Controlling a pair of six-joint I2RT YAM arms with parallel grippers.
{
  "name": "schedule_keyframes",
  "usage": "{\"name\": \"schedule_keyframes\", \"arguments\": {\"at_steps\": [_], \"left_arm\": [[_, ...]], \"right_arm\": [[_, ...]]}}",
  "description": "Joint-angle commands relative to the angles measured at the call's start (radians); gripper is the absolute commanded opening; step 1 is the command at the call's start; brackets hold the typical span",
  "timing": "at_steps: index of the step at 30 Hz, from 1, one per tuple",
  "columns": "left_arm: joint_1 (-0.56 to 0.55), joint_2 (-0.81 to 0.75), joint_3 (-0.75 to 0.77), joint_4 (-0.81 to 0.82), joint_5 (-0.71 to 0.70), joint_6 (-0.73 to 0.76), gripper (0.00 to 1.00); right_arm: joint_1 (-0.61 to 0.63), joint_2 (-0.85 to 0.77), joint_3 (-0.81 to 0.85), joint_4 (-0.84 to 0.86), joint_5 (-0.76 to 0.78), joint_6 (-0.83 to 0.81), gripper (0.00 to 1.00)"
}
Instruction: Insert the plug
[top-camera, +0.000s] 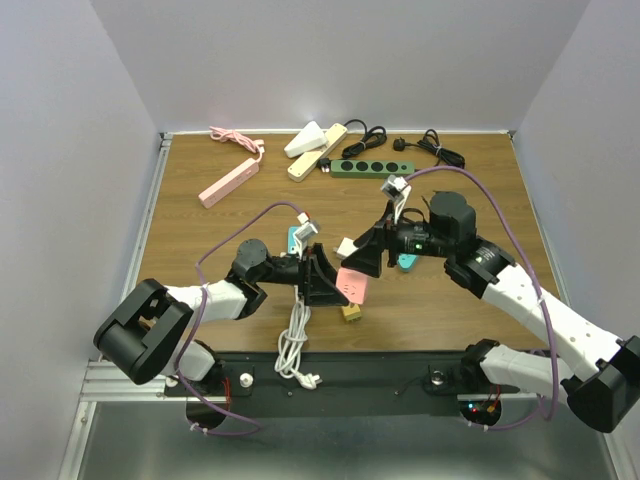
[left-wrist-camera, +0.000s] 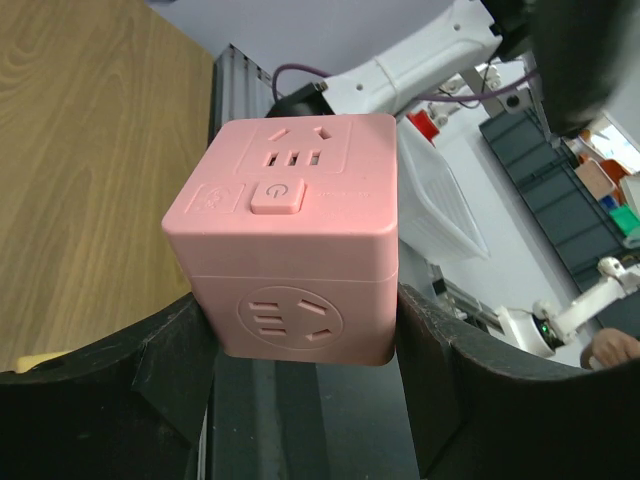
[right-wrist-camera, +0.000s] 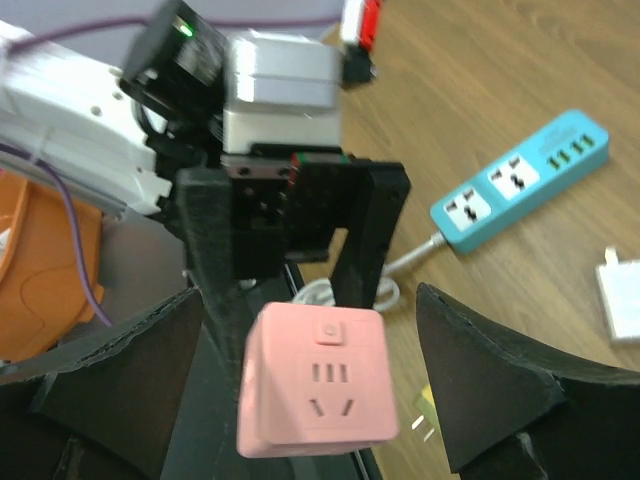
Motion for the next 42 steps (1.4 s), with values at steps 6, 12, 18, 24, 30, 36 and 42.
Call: {"name": "schedule_keyframes", "arguments": {"at_steps": [6, 12, 18, 24, 30, 36, 42], "left_arm": [[-0.005, -0.099, 0.039, 0.326, 0.082, 0.130, 0.00], [-0.037, -0.196, 0.097, -0.067, 0.024, 0.431, 0.00], [-0.046, -0.191, 0.111, -0.137, 0.013, 0.452, 0.00], [-0.048, -0.187, 0.114, -0.141, 0.015, 0.450, 0.00], [-0.049, -0.171, 0.128, -0.169, 0.018, 0.457, 0.00], [-0.052, -0.156, 0.140, -0.212, 0.015, 0.469, 0.00], [-0.052, -0.134, 0.192, -0.411, -0.091, 0.562, 0.16]], "right_arm": [[0.000, 0.035, 0.064, -0.182, -0.046, -0.074, 0.92], [0.002, 0.072, 0.073, -0.234, -0.190, -0.070, 0.92], [0.000, 0.060, 0.067, -0.249, -0.297, -0.076, 0.91], [0.000, 0.034, 0.090, -0.303, -0.270, -0.105, 0.90], [0.002, 0.032, 0.090, -0.329, -0.261, -0.132, 0.81], [0.000, 0.029, 0.096, -0.335, -0.207, -0.163, 0.34], [0.002, -0.018, 0.101, -0.347, 0.092, -0.162, 0.00]]}}
